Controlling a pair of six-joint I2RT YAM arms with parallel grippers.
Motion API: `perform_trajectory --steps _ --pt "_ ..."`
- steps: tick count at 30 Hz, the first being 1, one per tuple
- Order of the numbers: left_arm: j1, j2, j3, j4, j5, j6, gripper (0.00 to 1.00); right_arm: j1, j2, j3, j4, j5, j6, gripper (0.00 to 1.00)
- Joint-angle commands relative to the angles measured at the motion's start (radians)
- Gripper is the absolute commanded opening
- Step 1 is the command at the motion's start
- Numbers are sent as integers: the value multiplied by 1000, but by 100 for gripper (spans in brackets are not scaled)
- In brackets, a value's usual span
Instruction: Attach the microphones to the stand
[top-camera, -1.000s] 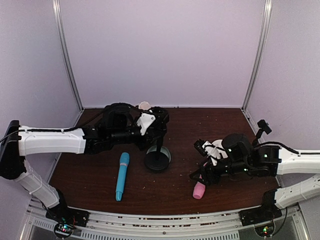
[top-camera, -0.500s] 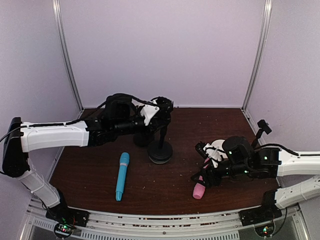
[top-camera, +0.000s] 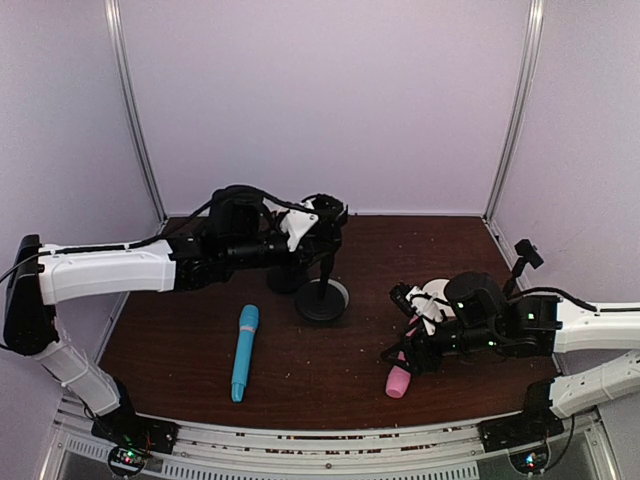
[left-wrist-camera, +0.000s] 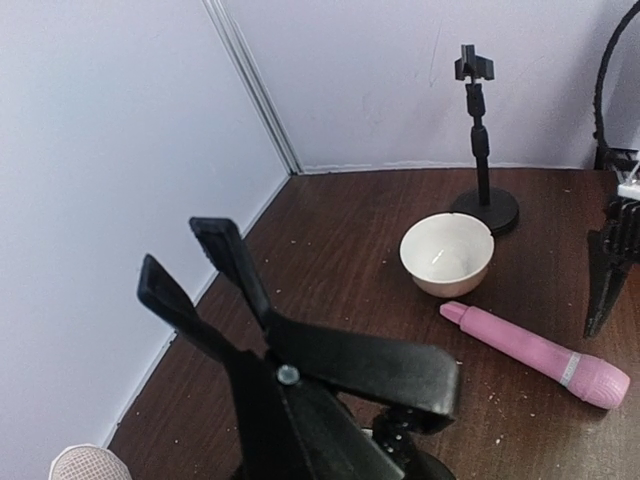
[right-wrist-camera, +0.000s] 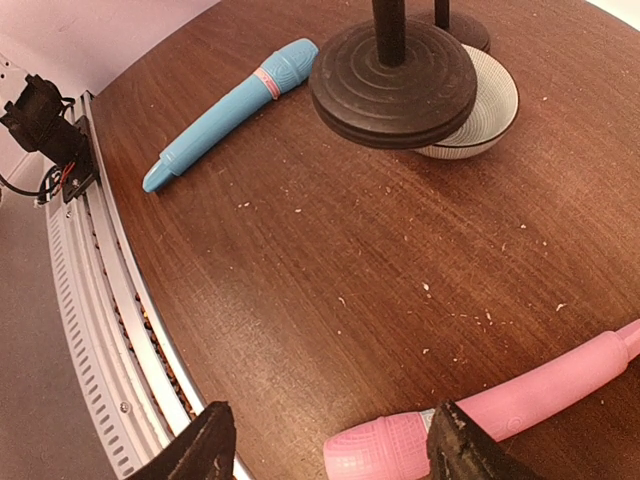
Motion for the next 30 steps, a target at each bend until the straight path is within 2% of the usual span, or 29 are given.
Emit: perform_trajectory --steps 1,7,10,21,23,27,30 --pt "-55 -149 -1 43 28 4 15 -4 3 -4 10 21 -4 67" --pt "-139 -233 -166 121 9 -83 15 -3 23 11 1 24 -15 67" --pt "-157 -242 -250 209 5 -128 16 -4 35 22 -7 21 -22 67" --pt "-163 -112 -442 561 -3 -81 17 -4 115 104 -111 -48 -29 66" --pt "-163 -104 -474 606 -1 -80 24 -2 113 106 -108 -52 -22 65" --pt "-173 -123 -526 616 -80 -104 57 -3 113 100 -82 -43 -14 66" --pt "-201 -161 -551 559 -159 -106 67 -3 126 97 -53 -36 -23 66"
